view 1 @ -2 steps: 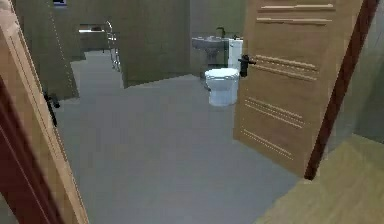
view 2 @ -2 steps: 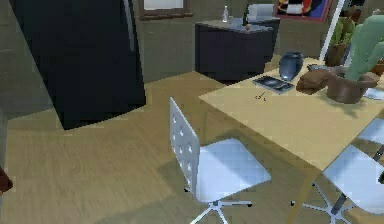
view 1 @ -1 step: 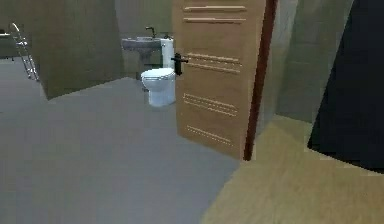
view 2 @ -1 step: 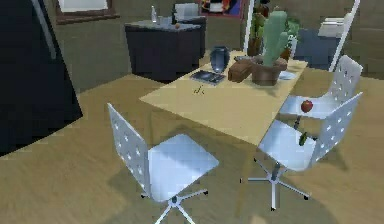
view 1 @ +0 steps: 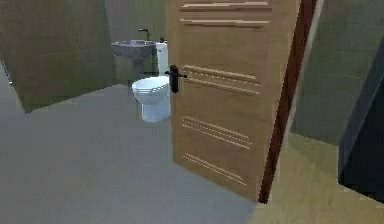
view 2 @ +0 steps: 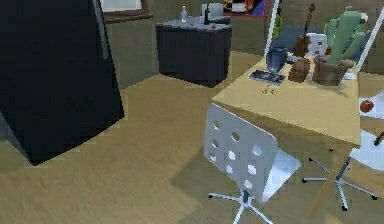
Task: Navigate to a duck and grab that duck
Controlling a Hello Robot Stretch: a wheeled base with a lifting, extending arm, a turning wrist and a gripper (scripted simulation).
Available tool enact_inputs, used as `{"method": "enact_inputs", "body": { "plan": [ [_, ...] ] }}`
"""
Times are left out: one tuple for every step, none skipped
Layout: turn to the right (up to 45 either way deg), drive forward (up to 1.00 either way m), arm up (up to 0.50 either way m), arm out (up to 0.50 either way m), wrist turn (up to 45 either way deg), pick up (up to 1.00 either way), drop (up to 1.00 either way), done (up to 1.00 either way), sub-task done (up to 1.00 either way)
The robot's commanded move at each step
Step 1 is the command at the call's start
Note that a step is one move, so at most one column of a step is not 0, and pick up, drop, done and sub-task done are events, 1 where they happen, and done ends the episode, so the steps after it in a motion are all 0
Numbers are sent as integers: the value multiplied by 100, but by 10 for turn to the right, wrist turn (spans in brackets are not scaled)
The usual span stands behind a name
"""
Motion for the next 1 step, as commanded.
{"method": "enact_inputs", "body": {
  "plan": [
    [-450,0,0,0,0,0,0,0,0]
  ]
}}
